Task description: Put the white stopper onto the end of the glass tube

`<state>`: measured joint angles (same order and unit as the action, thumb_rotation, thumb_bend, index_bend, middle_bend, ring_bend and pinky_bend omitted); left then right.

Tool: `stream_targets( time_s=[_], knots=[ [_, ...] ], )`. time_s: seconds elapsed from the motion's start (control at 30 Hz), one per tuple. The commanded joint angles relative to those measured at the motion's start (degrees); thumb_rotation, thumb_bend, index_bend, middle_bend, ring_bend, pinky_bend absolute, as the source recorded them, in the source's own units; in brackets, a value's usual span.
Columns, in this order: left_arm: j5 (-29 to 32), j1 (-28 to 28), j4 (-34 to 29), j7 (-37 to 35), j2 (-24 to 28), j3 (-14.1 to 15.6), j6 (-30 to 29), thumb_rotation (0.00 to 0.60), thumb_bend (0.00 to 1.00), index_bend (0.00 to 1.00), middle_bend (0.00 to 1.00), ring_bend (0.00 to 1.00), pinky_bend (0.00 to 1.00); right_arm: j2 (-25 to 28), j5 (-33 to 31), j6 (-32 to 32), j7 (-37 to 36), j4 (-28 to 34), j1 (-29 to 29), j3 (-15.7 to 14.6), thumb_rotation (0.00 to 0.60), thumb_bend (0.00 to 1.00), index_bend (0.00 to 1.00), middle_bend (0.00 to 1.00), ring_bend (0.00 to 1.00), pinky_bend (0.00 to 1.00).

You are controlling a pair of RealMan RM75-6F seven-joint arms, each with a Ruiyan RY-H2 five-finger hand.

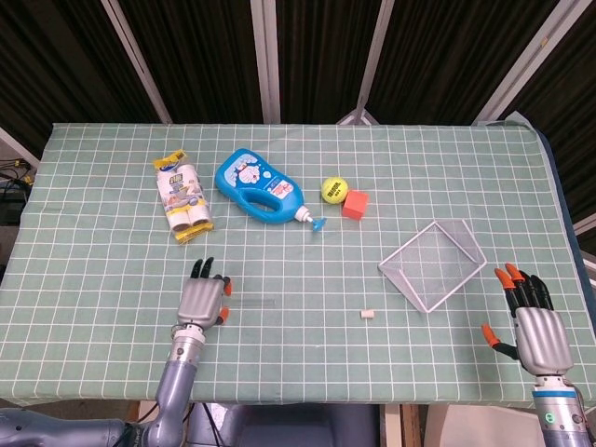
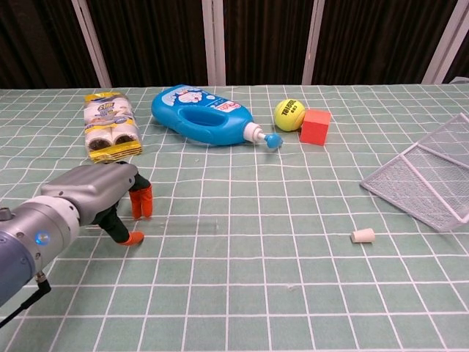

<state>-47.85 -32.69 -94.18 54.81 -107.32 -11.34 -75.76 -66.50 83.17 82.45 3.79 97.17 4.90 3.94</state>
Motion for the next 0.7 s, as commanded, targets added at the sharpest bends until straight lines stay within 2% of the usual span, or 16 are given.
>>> stream_targets(
  time_s=[0.03,0.17,0.33,0.43,0.7],
  knots=[
    [0.3,-0.2,0.3,0.3,-0.3,0.3,-0.2,0.600,0.39,0.49,0.43,0.05,0.00,0.0,0.0,0.0,-0.1,0.1,0.0,0.0,0.600,0.33,0.00,0.00,0.00,0.01],
    [0.7,-0.5,0.3,0.1,-0.5,0.3,-0.7,0.600,0.45,0.50,0.45,0.06,0.00,0.0,0.0,0.1,-0.2,0.1,0.0,0.0,0.600,0.33,0.00,0.00,0.00,0.01],
    [0.0,-0.6,-0.2,-0.9,-0.2,0.4,-0.8,0.600,0.66,0.53,0.49,0.07,0.00,0.1,0.0,0.1,-0.2,0.1,-0.1,-0.1,0.600,0.33,0.00,0.00,0.00,0.01],
    [-1.2,-0.5,-0.9,-2.5,0.5,0.5,-0.9,0.600,0.73,0.54,0.50,0.07,0.00,0.1,-0.1,0.1,-0.2,0.2,-0.1,-0.1,0.600,0.33,0.00,0.00,0.00,0.01],
    [-6.1,-0.3,-4.7,-9.0,4.8,0.2,0.6,0.600,0.77,0.54,0.50,0.08,0.00,0.1,-0.2,0.0,0.0,0.3,-0.2,-0.2,0.600,0.33,0.00,0.00,0.00,0.01]
  ],
)
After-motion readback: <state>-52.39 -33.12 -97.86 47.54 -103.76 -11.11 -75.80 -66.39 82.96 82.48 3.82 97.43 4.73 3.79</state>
